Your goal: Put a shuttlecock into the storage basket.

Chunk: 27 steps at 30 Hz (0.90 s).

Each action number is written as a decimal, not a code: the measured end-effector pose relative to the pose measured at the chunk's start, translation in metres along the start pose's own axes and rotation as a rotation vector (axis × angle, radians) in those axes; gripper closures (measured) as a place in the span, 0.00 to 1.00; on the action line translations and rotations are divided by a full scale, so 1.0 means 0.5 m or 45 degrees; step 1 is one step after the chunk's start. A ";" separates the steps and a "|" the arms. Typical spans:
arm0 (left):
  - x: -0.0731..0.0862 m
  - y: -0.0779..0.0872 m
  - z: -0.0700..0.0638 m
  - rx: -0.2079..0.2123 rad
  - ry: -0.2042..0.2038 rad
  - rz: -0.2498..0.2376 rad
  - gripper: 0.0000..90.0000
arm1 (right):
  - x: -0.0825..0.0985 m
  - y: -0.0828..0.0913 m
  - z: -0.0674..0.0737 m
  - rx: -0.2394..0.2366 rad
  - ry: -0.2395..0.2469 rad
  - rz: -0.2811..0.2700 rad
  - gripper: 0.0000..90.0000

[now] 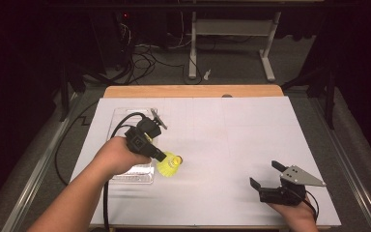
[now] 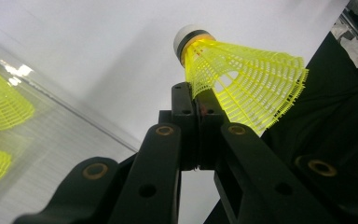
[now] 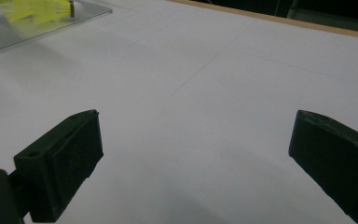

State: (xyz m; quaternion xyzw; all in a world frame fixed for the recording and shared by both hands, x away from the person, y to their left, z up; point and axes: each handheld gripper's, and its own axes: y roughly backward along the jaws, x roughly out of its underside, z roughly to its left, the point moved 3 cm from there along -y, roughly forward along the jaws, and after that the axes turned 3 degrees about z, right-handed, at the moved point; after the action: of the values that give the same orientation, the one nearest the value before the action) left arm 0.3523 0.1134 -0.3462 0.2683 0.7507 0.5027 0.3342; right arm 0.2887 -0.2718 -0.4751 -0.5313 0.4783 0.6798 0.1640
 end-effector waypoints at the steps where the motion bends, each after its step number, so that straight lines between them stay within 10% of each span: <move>1: 0.003 0.004 0.003 0.003 0.007 -0.006 0.99 | 0.000 0.000 0.000 0.000 0.000 0.000 0.04; 27: 0.110 0.064 0.104 -0.073 0.218 -0.068 0.99 | 0.001 -0.004 0.005 -0.009 0.009 0.012 0.04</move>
State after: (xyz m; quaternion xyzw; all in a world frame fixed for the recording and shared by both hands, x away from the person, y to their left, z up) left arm 0.3596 0.1952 -0.3429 0.1945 0.7688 0.5359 0.2896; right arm 0.2884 -0.2689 -0.4765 -0.5321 0.4789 0.6803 0.1573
